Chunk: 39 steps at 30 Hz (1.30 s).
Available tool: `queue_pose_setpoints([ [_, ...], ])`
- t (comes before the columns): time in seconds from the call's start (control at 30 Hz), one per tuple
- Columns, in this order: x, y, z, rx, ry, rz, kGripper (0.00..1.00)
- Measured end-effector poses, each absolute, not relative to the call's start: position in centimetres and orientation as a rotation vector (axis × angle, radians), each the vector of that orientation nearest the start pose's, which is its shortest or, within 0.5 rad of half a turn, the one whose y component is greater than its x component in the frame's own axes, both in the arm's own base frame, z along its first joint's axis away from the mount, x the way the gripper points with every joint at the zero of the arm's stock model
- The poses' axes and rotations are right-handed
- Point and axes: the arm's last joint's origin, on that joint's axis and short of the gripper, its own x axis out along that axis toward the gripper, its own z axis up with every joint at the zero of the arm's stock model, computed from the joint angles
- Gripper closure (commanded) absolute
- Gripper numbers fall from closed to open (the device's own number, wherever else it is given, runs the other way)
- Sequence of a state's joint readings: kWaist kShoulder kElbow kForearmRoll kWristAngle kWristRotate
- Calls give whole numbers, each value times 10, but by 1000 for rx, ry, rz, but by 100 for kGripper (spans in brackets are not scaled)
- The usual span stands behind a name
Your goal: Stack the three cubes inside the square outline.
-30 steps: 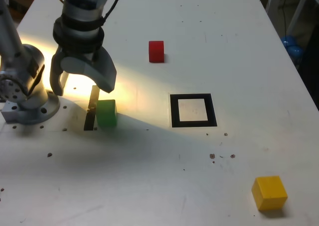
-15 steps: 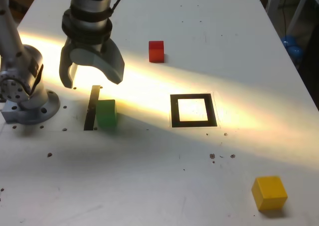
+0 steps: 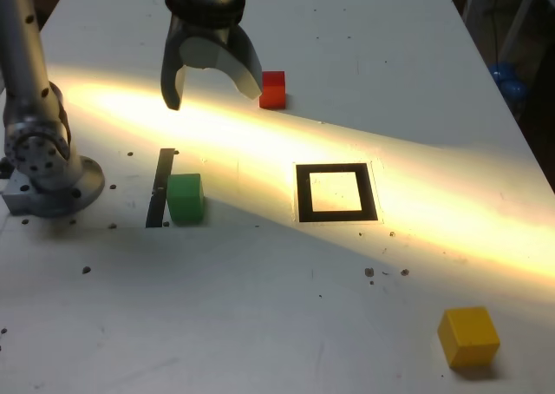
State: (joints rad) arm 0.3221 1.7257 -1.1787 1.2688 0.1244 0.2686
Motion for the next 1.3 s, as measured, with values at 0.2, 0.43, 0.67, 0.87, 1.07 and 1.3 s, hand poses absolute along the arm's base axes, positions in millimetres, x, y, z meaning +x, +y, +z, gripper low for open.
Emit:
queue_pose_setpoints([
  [0.2,253,120,268,-5,1834,65,1],
  [0.43,281,149,251,-25,1855,59,3],
  [0.67,295,172,235,-44,1874,60,9],
  [0.87,303,190,220,-78,1894,34,18],
  [1.07,305,197,213,-105,1901,19,44],
  [1.3,305,198,212,-107,1895,29,67],
])
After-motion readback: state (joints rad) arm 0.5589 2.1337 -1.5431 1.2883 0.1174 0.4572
